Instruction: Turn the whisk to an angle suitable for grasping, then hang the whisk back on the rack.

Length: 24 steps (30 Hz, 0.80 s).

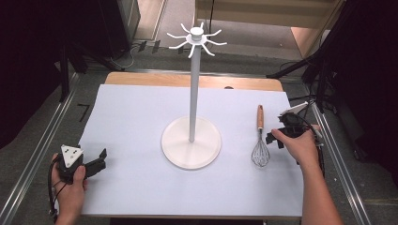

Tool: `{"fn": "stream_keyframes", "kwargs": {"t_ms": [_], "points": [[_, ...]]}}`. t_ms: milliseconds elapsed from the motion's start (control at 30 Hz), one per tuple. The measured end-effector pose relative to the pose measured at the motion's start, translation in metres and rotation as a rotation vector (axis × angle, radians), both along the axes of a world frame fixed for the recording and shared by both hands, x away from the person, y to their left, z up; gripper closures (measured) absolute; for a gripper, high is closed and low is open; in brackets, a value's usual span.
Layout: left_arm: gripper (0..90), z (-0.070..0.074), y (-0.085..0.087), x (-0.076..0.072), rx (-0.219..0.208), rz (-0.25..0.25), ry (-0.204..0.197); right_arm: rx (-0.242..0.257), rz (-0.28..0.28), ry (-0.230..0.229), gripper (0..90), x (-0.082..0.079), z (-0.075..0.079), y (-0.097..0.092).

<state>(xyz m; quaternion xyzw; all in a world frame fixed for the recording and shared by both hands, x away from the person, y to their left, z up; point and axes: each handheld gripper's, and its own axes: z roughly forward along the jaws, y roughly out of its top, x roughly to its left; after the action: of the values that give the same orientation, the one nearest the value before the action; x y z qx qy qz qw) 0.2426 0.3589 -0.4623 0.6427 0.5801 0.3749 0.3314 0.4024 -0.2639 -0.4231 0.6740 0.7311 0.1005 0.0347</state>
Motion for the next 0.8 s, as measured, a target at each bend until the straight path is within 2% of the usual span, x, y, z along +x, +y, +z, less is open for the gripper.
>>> {"fn": "stream_keyframes", "kwargs": {"t_ms": [100, 167, 200, 300, 600, 733, 800], "points": [[13.6, 0.000, 0.000, 0.000, 0.002, 0.001, -0.003, 0.009, -0.027, 0.021, 13.7, 0.008, -0.001, 0.000], [13.7, 0.000, -0.001, 0.000, 0.001, 0.001, -0.004, 0.014, -0.096, 0.037, 15.2, 0.014, -0.003, -0.003], [13.7, 0.000, 0.000, 0.000, 0.000, 0.000, -0.004, 0.014, -0.096, 0.037, 15.2, 0.014, -0.003, -0.003], [13.7, 0.000, 0.000, -0.001, -0.004, -0.006, -0.007, -0.025, -0.135, 0.045, 23.2, 0.016, -0.004, -0.003], [13.8, 0.000, 0.000, -0.001, -0.004, -0.007, -0.008, -0.018, -0.147, 0.053, 20.5, 0.021, 0.000, 0.009], [13.8, 0.000, 0.000, -0.001, -0.004, -0.008, -0.007, 0.008, -0.163, 0.061, 19.5, 0.023, 0.001, 0.012], [13.8, 0.000, 0.000, -0.001, -0.004, -0.008, -0.008, 0.001, -0.164, 0.063, 18.5, 0.024, 0.001, 0.014]]}}
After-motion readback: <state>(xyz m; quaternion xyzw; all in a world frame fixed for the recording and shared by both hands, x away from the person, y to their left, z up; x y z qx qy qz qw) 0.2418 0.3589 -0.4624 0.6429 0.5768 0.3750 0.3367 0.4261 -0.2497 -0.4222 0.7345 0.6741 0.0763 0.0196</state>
